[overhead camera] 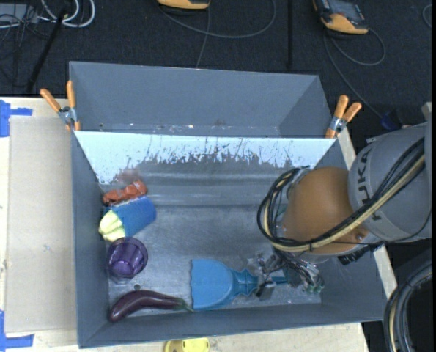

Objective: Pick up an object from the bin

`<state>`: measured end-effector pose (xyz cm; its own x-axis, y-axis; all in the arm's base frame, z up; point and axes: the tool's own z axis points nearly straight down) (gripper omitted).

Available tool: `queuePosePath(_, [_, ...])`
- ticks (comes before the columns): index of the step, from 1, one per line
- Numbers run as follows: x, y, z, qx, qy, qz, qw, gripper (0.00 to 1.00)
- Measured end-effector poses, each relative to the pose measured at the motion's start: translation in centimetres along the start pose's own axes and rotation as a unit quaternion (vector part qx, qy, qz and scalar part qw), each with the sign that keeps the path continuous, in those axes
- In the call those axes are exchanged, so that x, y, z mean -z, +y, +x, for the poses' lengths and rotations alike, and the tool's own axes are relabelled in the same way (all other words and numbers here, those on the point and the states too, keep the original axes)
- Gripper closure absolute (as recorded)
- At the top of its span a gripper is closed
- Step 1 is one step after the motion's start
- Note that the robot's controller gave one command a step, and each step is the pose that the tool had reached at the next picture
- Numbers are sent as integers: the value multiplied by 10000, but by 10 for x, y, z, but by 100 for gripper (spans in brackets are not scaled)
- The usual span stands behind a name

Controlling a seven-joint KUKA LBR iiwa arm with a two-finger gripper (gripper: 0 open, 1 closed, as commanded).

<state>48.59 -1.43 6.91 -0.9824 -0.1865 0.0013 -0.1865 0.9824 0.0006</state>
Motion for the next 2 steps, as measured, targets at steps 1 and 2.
queuePosePath(1, [0, 0, 0, 4, -2, 1, 10000, 100])
queuePosePath(2, [160, -11, -7, -110, -26, 6, 9999, 100])
